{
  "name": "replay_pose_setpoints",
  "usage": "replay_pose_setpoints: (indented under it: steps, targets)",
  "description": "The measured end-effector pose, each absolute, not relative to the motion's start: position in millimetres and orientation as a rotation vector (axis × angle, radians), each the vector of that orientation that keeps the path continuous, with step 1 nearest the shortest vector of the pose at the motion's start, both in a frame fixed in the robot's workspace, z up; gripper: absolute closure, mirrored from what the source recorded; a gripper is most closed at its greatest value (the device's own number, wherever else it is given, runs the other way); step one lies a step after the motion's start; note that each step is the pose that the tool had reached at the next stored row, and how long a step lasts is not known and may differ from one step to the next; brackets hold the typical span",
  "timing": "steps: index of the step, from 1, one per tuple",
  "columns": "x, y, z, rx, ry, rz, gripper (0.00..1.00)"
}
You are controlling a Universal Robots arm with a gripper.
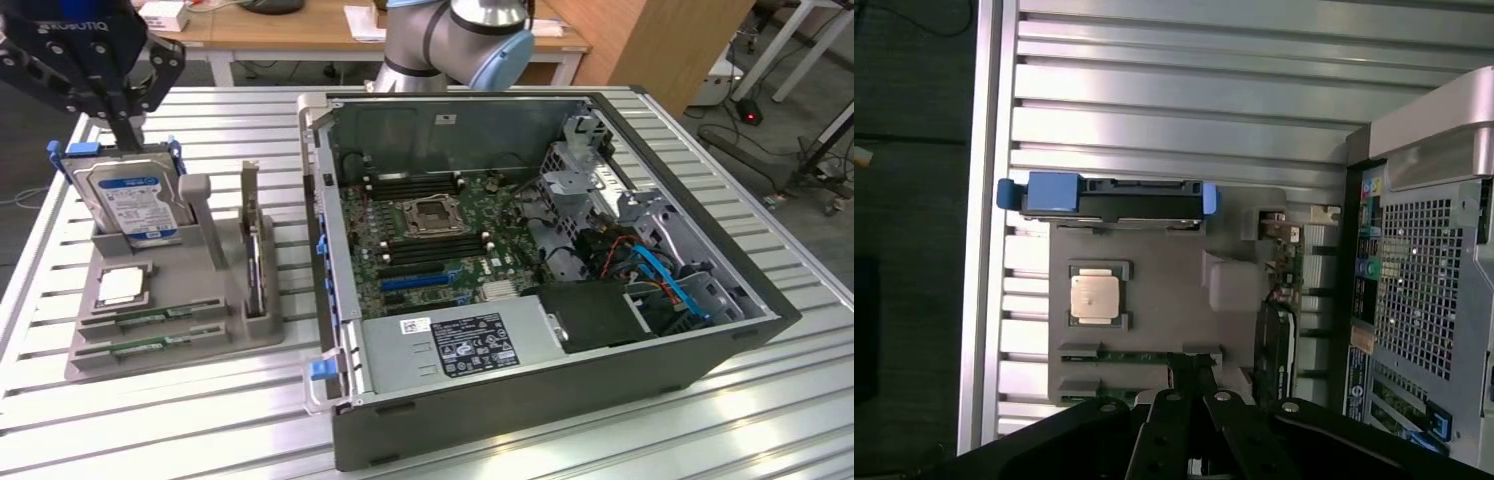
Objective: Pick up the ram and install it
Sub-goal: 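Reach for the ram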
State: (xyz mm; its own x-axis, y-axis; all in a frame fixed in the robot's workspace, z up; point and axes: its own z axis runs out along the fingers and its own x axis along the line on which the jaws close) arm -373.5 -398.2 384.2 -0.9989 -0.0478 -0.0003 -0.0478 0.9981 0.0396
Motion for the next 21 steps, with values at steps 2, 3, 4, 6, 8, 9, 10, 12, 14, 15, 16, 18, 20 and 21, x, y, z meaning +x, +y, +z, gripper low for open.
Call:
replay_pose_setpoints:
  steps: [2,3,4,6,8,9,10,12,14,15,16,18,20,21]
  targets:
    - [-378.4,-398.2,383.7,0.075,-3.138,-0.062,0.91]
    - [-380.3,-398.2,383.3,0.075,-3.137,-0.062,0.91]
    - [-382.1,-398.1,382.9,0.075,-3.136,-0.062,0.91]
    - [-384.2,-398.1,382.7,0.075,-3.136,-0.062,0.91]
    - [-384.6,-398.2,382.6,0.075,-3.136,-0.062,0.91]
    - [-384.6,-398.2,382.6,0.075,-3.136,-0.062,0.91]
    - [-384.6,-398.2,382.6,0.075,-3.136,-0.062,0.91]
    - [-384.7,-398.1,382.6,0.075,-3.136,-0.062,0.91]
    - [-384.8,-398.6,382.6,0.075,-3.136,-0.062,0.91]
    - [-384.8,-399.5,382.6,0.075,-3.136,-0.062,0.91]
    - [-384.7,-400.5,382.6,0.075,-3.136,-0.062,0.91]
    - [-384.7,-403.0,382.6,0.075,-3.136,-0.062,0.91]
    - [-384.7,-406.4,382.6,0.075,-3.136,-0.062,0.91]
    - [-384.7,-407.6,382.6,0.075,-3.136,-0.062,0.91]
